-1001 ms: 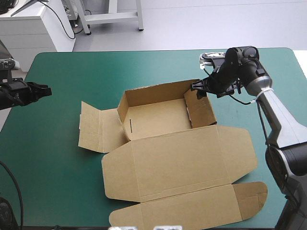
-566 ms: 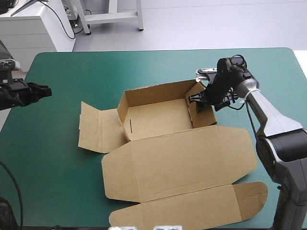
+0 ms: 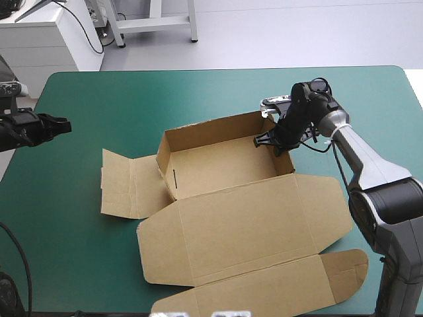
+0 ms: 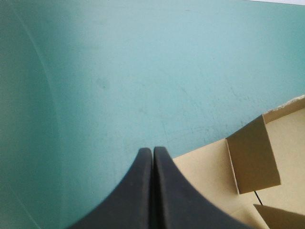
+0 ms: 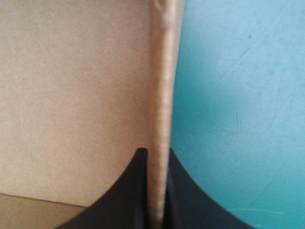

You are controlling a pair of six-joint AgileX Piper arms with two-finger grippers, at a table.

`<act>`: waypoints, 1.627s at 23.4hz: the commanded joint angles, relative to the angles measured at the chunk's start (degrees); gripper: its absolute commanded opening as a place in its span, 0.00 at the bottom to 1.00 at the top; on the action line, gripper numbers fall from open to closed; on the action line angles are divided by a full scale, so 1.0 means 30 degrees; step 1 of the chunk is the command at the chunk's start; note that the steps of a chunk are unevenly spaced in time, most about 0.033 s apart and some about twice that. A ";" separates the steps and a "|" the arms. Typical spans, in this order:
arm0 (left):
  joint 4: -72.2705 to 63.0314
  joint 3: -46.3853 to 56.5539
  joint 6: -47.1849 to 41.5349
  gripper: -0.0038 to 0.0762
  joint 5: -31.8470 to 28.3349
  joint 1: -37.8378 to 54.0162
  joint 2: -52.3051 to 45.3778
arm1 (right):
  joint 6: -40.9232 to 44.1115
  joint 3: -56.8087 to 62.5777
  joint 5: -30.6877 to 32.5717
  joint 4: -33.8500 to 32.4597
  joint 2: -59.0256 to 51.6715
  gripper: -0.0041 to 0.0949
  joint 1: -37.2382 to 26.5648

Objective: Fold the box

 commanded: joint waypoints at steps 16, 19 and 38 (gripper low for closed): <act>-0.1355 -0.0472 0.0006 0.04 -0.1146 0.0055 0.2417 | -0.4601 -0.1701 0.0412 0.4936 -0.5762 0.02 -0.4145; -0.2725 -0.0472 0.0006 0.04 -0.0853 0.0055 0.3562 | -0.4904 -0.1878 0.0412 0.6285 -0.6472 0.02 -0.4315; -0.6705 -0.0472 -0.0975 0.04 -0.0247 -0.7053 0.4201 | -0.4124 -0.4466 -0.0953 0.5323 -0.5962 0.02 -0.4272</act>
